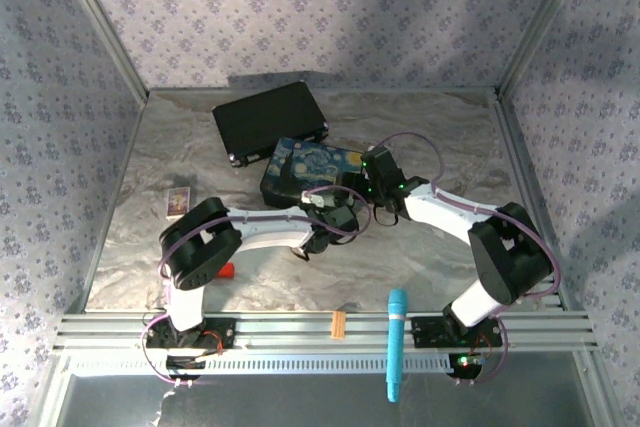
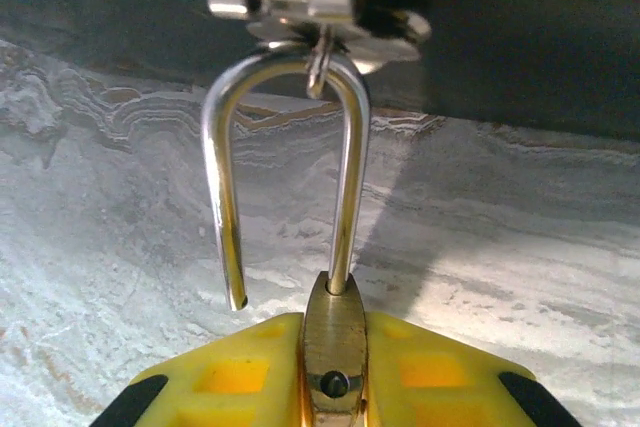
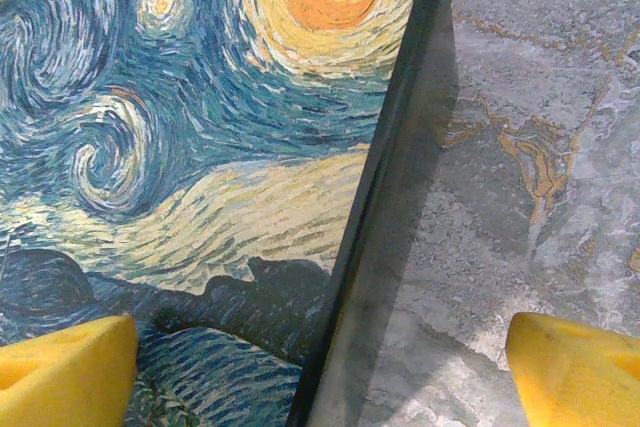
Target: Unlock the padlock with the key
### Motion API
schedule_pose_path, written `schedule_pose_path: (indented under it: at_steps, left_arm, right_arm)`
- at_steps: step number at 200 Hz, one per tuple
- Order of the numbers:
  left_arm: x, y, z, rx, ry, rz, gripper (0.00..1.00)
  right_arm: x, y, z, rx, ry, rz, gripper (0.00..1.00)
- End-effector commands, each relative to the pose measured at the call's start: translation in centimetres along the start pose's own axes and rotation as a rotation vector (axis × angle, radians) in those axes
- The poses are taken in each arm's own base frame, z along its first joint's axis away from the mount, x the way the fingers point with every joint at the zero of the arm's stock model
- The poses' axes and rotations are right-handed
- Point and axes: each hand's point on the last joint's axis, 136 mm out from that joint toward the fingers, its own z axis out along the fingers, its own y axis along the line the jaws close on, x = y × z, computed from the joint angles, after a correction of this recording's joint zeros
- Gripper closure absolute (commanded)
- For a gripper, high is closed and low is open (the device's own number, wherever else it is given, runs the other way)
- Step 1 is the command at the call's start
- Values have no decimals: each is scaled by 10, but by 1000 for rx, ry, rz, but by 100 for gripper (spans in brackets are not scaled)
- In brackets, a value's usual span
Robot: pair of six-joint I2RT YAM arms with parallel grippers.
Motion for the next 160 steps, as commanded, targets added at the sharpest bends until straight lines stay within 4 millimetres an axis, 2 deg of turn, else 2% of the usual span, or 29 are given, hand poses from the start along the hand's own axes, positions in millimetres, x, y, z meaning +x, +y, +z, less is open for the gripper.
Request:
schedule_pose_path:
  at_steps: [1, 60, 100, 127, 149, 160]
  left_arm:
    - [19, 22, 11, -146, 51, 91, 81]
    - [29, -2, 4, -85, 50, 116, 75]
    - [27, -3, -2, -82, 46, 116, 74]
    - [30, -12, -7, 11, 48, 87, 71]
    - [24, -17, -16, 81, 31, 58, 62]
    - [19, -19, -22, 119, 13, 47, 51]
  right_arm:
    - [43, -54, 5, 208, 125, 0, 6]
    - [44, -58, 6, 218, 125, 3, 6]
    - [41, -56, 6, 210, 119, 6, 6]
    - [36, -52, 4, 200, 110, -4, 5]
    - [28, -47, 3, 176, 102, -25, 4]
    - [22, -40, 2, 150, 97, -43, 3]
